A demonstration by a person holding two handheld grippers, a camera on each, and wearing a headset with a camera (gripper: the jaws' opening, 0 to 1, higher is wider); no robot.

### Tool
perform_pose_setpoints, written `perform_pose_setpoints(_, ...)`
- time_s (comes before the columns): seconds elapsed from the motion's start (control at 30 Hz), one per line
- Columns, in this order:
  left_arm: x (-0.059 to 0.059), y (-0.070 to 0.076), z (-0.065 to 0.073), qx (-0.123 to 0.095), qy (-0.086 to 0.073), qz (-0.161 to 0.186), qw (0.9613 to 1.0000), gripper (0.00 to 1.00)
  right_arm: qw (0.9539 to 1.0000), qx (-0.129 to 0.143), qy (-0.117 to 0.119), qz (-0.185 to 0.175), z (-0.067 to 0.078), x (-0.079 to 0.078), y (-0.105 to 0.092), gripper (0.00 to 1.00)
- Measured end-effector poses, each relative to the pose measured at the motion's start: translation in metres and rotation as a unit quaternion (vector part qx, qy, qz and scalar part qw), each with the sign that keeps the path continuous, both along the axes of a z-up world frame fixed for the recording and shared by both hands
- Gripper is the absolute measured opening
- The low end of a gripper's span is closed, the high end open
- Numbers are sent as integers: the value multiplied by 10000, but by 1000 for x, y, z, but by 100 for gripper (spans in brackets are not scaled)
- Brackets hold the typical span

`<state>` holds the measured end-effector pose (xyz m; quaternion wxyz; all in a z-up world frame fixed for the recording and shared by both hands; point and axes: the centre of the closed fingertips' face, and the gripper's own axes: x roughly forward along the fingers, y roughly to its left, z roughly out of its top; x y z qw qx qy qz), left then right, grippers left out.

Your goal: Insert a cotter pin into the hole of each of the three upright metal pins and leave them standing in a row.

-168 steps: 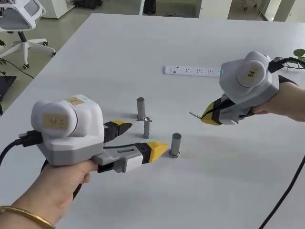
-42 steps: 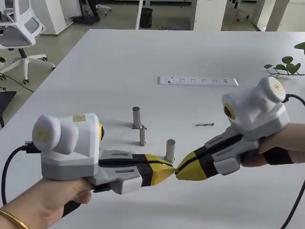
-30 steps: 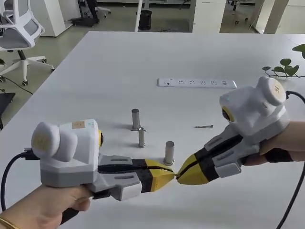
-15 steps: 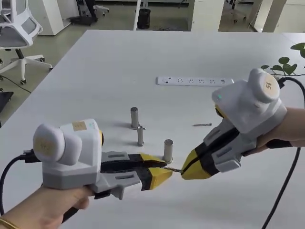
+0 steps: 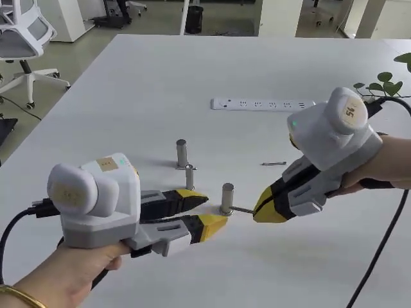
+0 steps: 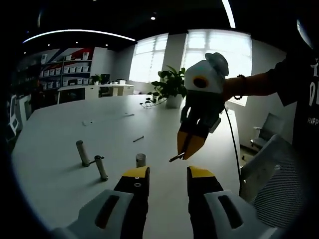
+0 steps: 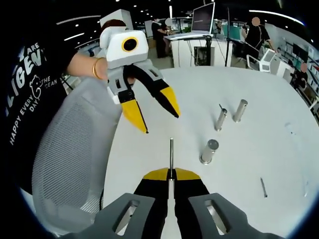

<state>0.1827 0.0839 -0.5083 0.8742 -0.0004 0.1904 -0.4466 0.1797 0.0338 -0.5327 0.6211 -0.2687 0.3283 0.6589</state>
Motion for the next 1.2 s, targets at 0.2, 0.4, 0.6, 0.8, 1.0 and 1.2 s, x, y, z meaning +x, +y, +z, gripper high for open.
perform_pose_setpoints(0.2,9,4,-12,276,-54,296,9992,29,9991,-293,-201,-224,-7,15,-6,0)
perform_pose_setpoints(0.4,17,1,-24,473,16,371,9982,29,9977,-487,-238,-412,-13,24,-11,0)
perform_pose_setpoints(0.6,29,0,-35,720,-13,515,9961,29,9958,-699,-396,-450,-18,33,-15,0)
perform_pose_setpoints(0.8,42,-1,-49,932,42,602,9938,28,9936,-877,-514,-486,-24,41,-18,0)
perform_pose_setpoints(1.0,56,-3,-57,927,104,734,9929,26,9927,-920,-636,-448,-25,49,-17,0)
perform_pose_setpoints(1.2,64,-10,-62,860,175,820,9928,23,9919,-991,-686,-390,-30,54,-17,0)
